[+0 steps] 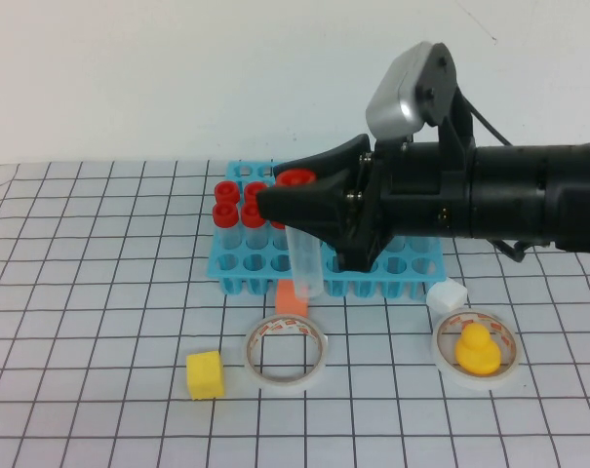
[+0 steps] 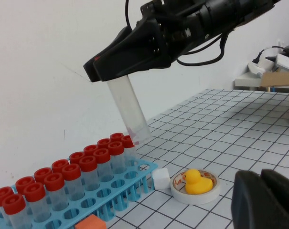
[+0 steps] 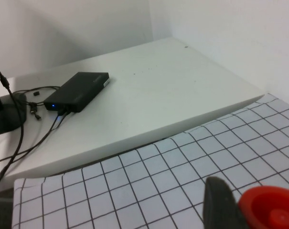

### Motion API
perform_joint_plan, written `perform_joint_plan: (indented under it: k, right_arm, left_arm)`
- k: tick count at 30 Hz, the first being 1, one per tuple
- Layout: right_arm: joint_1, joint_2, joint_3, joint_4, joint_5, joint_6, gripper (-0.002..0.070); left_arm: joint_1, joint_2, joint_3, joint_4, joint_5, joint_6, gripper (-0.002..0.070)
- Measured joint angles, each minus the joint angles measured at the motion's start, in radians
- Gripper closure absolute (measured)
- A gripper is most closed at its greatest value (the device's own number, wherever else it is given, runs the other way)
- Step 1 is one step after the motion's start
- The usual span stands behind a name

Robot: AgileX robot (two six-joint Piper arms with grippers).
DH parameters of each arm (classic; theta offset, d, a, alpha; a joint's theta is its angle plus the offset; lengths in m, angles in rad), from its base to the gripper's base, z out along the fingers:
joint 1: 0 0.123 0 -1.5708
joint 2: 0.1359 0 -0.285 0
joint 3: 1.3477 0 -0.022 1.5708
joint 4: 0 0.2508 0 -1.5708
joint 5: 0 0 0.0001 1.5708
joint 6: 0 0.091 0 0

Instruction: Place the test tubes

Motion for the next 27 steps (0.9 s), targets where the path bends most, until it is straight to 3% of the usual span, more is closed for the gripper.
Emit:
perform_joint_plan:
  k: [7,10,13,17,20,25,27]
  right_arm:
    - [0.029,0.002,-0.02,-0.008,-0.013,0.0,0.0403]
    - [0.093,0.012,-0.08,-0.106,-0.074,0.05,0.0404]
    - [0.158,0.047,-0.165,-0.301,-0.186,0.234,0.0404]
    - [0.258,0.139,-0.29,-0.678,-0.469,0.749,0.0404]
    - [0.319,0.21,-0.313,-0.782,-0.778,1.092,0.0404]
    - [0.402,0.317,-0.313,-0.818,-1.327,1.262,0.0404]
    - [0.419,0.363,-0.313,-0.862,-1.459,1.285,0.0404]
  left_arm:
    - [0.0,0.0,0.0,0.0,0.0,0.0,0.0675]
    - [0.0,0.0,0.0,0.0,0.002,0.0,0.0675]
    - [0.0,0.0,0.0,0.0,0.002,0.0,0.0675]
    - [0.0,0.0,0.0,0.0,0.003,0.0,0.0675]
    - [0.0,0.0,0.0,0.0,0.003,0.0,0.0675]
    - [0.0,0.0,0.0,0.0,0.003,-0.002,0.0676]
    - [0.0,0.0,0.0,0.0,0.003,-0.002,0.0676]
